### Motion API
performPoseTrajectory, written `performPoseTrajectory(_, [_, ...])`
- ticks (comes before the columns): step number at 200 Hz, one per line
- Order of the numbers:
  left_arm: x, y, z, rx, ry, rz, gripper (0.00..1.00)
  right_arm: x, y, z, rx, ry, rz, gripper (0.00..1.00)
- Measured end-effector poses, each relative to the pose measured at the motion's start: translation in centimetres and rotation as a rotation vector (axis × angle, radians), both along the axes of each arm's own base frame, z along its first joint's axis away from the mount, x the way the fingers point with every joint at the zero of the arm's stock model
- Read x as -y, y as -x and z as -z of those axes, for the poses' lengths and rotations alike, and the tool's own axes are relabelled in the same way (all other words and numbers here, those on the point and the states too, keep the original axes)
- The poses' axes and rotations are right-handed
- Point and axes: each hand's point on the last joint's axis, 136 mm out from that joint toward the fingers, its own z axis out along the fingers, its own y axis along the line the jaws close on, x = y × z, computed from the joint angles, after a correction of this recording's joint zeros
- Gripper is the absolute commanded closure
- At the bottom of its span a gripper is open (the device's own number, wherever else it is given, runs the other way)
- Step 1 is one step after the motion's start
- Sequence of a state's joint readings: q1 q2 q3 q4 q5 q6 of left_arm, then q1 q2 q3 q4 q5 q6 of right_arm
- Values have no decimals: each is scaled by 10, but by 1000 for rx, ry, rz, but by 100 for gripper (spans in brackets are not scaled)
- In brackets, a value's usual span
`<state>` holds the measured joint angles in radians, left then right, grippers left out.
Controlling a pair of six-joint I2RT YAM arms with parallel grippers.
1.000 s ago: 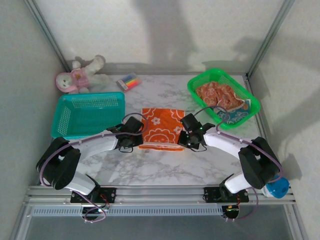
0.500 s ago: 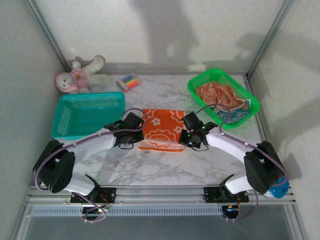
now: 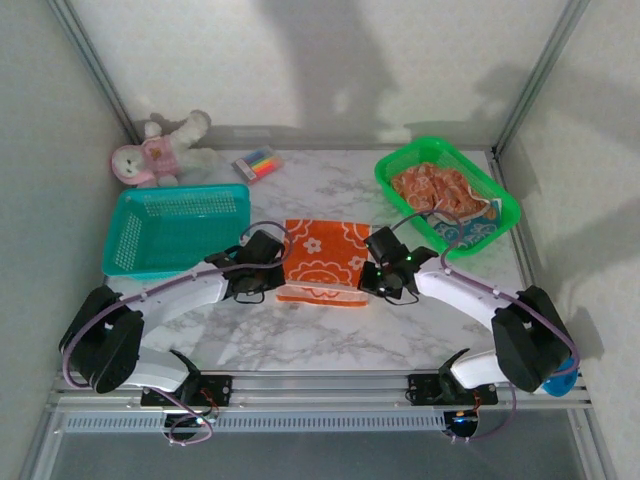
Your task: Fold and stack the towels
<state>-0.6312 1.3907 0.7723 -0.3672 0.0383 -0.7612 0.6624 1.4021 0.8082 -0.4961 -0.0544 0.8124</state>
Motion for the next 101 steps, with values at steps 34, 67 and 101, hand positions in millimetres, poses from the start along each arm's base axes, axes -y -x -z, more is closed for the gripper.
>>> performPoseTrajectory(34, [-1, 11, 16, -30, -3, 13, 100, -2, 5, 17, -31, 21, -17, 100])
performPoseTrajectory(67, [0, 17, 33, -56, -9, 20, 100, -2, 7, 30, -48, 35, -18, 100])
performPoseTrajectory(101, [5, 24, 49, -85, -19, 35, 100, -1, 9, 42, -62, 47, -20, 100])
